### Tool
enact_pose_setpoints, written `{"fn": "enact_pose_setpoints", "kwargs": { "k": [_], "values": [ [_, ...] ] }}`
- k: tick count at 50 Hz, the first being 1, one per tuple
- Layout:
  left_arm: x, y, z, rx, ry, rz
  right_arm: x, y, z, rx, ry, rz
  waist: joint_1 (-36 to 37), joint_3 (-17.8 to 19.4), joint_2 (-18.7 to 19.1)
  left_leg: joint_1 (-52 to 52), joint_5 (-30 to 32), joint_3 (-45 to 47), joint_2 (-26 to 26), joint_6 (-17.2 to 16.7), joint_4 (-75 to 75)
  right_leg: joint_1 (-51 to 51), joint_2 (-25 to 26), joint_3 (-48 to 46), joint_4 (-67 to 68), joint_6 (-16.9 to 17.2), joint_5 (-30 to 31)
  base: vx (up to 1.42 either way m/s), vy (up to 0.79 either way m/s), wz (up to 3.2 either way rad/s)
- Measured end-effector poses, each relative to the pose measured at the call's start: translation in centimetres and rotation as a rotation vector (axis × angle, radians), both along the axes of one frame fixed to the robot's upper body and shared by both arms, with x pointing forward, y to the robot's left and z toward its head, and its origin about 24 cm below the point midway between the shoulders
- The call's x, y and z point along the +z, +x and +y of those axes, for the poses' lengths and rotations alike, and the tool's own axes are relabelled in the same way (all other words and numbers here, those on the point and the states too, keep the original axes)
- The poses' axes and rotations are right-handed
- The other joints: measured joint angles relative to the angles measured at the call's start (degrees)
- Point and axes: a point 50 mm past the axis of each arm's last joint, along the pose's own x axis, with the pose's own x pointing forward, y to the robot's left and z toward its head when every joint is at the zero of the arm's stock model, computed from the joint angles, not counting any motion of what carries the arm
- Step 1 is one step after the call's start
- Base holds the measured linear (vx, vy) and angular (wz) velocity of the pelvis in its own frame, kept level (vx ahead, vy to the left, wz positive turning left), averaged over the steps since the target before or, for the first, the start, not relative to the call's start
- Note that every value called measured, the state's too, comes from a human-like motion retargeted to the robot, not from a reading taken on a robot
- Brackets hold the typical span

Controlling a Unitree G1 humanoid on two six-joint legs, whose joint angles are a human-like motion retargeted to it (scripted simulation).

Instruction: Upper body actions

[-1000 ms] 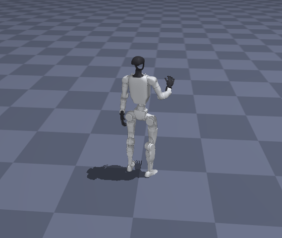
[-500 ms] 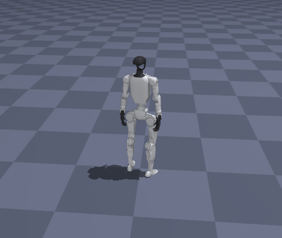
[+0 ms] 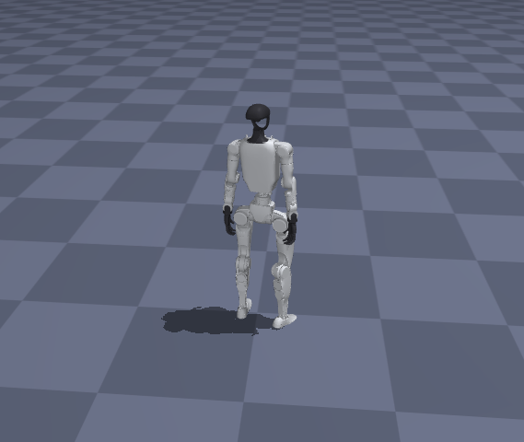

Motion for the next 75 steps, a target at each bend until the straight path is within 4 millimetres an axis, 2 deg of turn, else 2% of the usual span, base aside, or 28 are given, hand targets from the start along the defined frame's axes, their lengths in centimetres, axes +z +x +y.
{"fn": "enact_pose_setpoints", "kwargs": {
  "k": [8, 15, 22, 25, 26, 28, 29, 30, 37, 48, 55, 75],
  "values": [
    [0.0, -0.1, 0.0, -0.006, 0.006, 0.004, 0.1, -0.5, -0.4, -0.032, -0.008, 0.004, 1.6, -1.1, -0.7, -1.1, -0.6, 0.2, -2.0, 1.5, 0.5, -0.1, -1.7, 0.4, 0.5, 1.1, -0.4, 0.11, 0.00, -0.01],
    [-0.1, 0.3, -0.3, 0.002, 0.000, -0.009, 0.1, 0.2, -1.2, -0.055, -0.059, -0.063, 2.9, -0.6, -0.5, -1.8, -1.2, 0.6, -2.7, 2.2, 1.3, -1.7, -3.2, 2.2, 2.2, -0.8, 0.5, 0.14, 0.03, -0.08],
    [-0.1, 1.1, -0.5, -0.001, -0.009, -0.025, 0.0, 1.7, -1.7, -0.109, -0.074, -0.141, 4.8, 1.0, 1.1, -2.5, -1.0, 3.3, -2.0, 3.5, 0.9, -5.0, -3.4, 1.5, 5.3, -3.1, 4.5, 0.09, 0.01, -0.39],
    [-0.1, 1.3, -0.5, 0.013, 0.003, -0.033, 0.1, 2.4, -1.8, -0.128, -0.078, -0.166, 5.8, 1.3, 1.8, -2.9, -1.2, 5.5, -1.1, 3.8, 0.5, -7.6, -3.2, -1.3, 8.3, -1.9, 4.7, 0.02, -0.03, -0.67],
    [-0.1, 1.3, -0.3, 0.017, 0.007, -0.036, 0.1, 2.6, -1.7, -0.132, -0.076, -0.172, 5.6, 1.5, 1.7, -2.9, -1.2, 5.9, -1.1, 3.9, 0.5, -7.7, -2.9, -1.4, 8.4, -0.3, 4.2, -0.01, -0.07, -0.39],
    [0.0, 1.4, 0.1, 0.024, 0.016, -0.039, 0.0, 3.0, -1.5, -0.132, -0.071, -0.186, 4.5, 2.4, 1.4, -2.6, -1.1, 5.6, -1.3, 4.0, 0.4, -7.9, -1.9, 1.3, 8.3, 2.0, 3.4, 0.01, -0.08, 0.09],
    [0.0, 1.4, 0.4, 0.027, 0.021, -0.036, 0.0, 3.1, -1.3, -0.129, -0.067, -0.189, 3.8, 2.7, 1.3, -2.3, -1.1, 5.2, -1.3, 4.0, 0.4, -7.8, -1.0, 4.2, 8.1, 1.9, 3.0, 0.04, -0.07, 0.35],
    [0.1, 1.3, 0.7, 0.029, 0.026, -0.032, 0.0, 3.2, -1.2, -0.125, -0.063, -0.191, 3.0, 3.1, 1.2, -2.0, -1.0, 4.7, -1.2, 4.0, 0.4, -7.7, 0.0, 7.5, 7.8, 1.4, 2.5, 0.04, -0.06, 0.27],
    [0.4, -0.1, 1.6, 0.067, 0.054, 0.006, -0.1, 2.0, -0.2, -0.118, -0.034, -0.155, 3.9, 1.2, -0.8, -1.6, -1.3, 5.5, -1.7, 3.6, 0.4, -6.1, -0.7, 5.3, 4.2, 0.7, 2.4, 0.04, -0.03, -0.04],
    [0.0, 1.1, 0.4, 0.029, 0.022, -0.040, -0.1, 3.4, -0.6, -0.157, -0.032, -0.196, 3.4, 1.6, 0.4, -0.5, -1.4, 4.5, -1.2, 2.9, 0.6, -3.1, 0.4, 3.0, 1.4, -0.1, 2.0, -0.07, 0.02, 0.09],
    [-0.1, 1.2, -0.1, 0.002, 0.005, -0.037, -0.1, 3.4, -0.6, -0.191, -0.030, -0.191, 3.7, 1.2, 1.2, -0.5, -1.4, 4.0, -0.6, 2.3, 0.7, -2.7, 0.7, 3.0, 1.2, -0.1, 1.3, -0.08, 0.02, 0.06],
    [0.2, 0.2, 0.9, 0.008, 0.034, 0.010, 0.0, 2.6, -1.0, -0.194, -0.053, -0.160, 3.6, -0.3, 2.5, -0.4, -1.6, 2.6, 1.0, 1.2, 0.8, -1.6, 1.7, 2.3, 0.9, 0.2, -0.1, 0.00, 0.00, 0.00]
  ]
}}
